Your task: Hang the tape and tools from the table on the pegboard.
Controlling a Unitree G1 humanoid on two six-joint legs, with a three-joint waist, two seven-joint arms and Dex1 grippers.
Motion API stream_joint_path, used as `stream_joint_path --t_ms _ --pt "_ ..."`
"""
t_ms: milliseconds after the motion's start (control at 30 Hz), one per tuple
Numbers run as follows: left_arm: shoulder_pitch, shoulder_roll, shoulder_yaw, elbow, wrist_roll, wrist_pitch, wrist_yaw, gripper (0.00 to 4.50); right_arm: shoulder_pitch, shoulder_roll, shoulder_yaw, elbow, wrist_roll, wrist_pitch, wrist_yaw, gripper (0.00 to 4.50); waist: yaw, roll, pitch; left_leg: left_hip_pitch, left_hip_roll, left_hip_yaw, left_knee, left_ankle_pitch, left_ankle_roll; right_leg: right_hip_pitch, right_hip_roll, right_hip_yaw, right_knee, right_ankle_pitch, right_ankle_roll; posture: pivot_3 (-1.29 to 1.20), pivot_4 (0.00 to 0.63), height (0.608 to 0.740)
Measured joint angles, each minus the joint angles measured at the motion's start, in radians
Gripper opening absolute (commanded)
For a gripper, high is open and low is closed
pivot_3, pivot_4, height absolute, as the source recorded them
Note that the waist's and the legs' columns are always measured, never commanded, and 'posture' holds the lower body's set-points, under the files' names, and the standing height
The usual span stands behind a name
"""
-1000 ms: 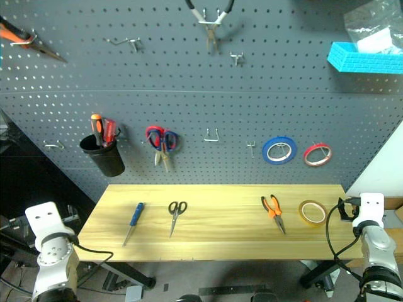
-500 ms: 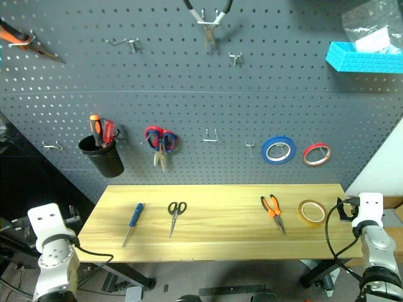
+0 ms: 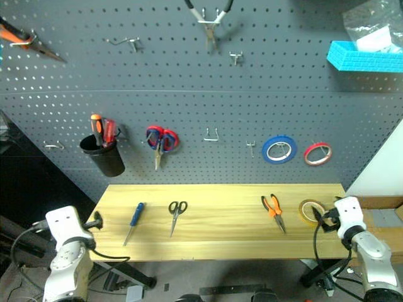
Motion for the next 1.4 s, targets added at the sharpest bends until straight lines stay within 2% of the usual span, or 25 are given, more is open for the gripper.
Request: stream_joint_path --t_ms 167,300,400,533,633,800,967,1267,1400 --pt "-0.059 0.037 -0.154 -0.148 0.012 0.140 -0.138 4.49 -0.003 -0.003 0.015 -0.186 0.009 0.240 -0.004 4.41 -0.001 -0.002 0.035 -0.003 0.001 0.000 0.000 0.000 0.000 -0.003 0.001 0.000 0.001 0.001 -0.001 -0.10 0.149 0.740" --pt "-0.150 0.057 -0.249 -0.279 -0.029 0.306 -0.248 4.49 -0.073 -0.004 0.025 -0.241 0.009 0.410 -0.020 4.41 -0.003 -0.001 0.061 -0.008 0.000 0.002 0.000 0.000 0.000 -0.010 0.001 0.002 0.001 0.004 -0.005 -0.11 0.187 0.740" --pt "-0.200 0.072 -0.306 -0.324 -0.040 0.395 -0.307 4.49 -0.133 -0.007 0.034 -0.245 0.008 0.519 -0.025 4.41 -0.013 -0.001 0.077 -0.019 0.001 0.002 0.001 0.000 0.000 -0.022 0.001 0.002 0.003 0.004 -0.006 -0.12 0.211 0.740" --pt "-0.243 0.098 -0.376 -0.335 -0.031 0.411 -0.382 4.49 -0.210 -0.015 0.053 -0.202 0.006 0.638 -0.022 4.41 -0.026 -0.005 0.110 -0.026 0.001 0.004 0.001 0.000 0.000 -0.031 0.000 0.003 0.009 0.003 -0.007 -0.12 0.241 0.740" --pt "-0.272 0.108 -0.436 -0.336 0.001 0.344 -0.429 4.49 -0.293 -0.029 0.061 -0.110 0.000 0.699 -0.016 4.41 -0.027 -0.005 0.141 -0.028 0.001 0.005 0.005 0.000 0.000 -0.034 0.000 0.004 0.013 0.003 -0.008 -0.13 0.271 0.740" --pt "-0.292 0.149 -0.519 -0.338 0.018 0.141 -0.600 4.49 -0.404 -0.045 0.126 0.054 -0.037 0.685 0.019 4.41 -0.031 -0.005 0.174 -0.034 0.001 0.004 0.011 0.000 0.000 -0.037 0.000 0.002 0.015 0.003 -0.008 -0.13 0.294 0.740" --pt "-0.309 0.225 -0.560 -0.391 -0.121 0.206 -0.873 4.49 -0.502 -0.045 0.187 0.243 -0.077 0.594 0.062 4.41 -0.044 -0.005 0.190 -0.044 0.001 0.005 0.015 0.000 0.001 -0.045 -0.001 0.002 0.016 0.003 -0.008 -0.13 0.306 0.740" --pt "-0.379 0.260 -0.561 -0.401 -0.154 0.217 -1.028 4.49 -0.678 -0.049 0.250 0.570 -0.158 0.452 0.128 4.41 -0.057 -0.007 0.203 -0.052 0.001 0.006 0.016 0.001 -0.002 -0.052 -0.001 0.001 0.017 0.003 -0.008 -0.12 0.304 0.740" --pt "-0.389 0.263 -0.566 -0.400 -0.140 0.197 -1.055 4.49 -0.725 -0.049 0.270 0.650 -0.183 0.422 0.168 4.41 -0.057 -0.009 0.204 -0.052 0.001 0.005 0.016 0.002 -0.002 -0.053 -0.001 0.001 0.018 0.003 -0.007 -0.12 0.299 0.740"
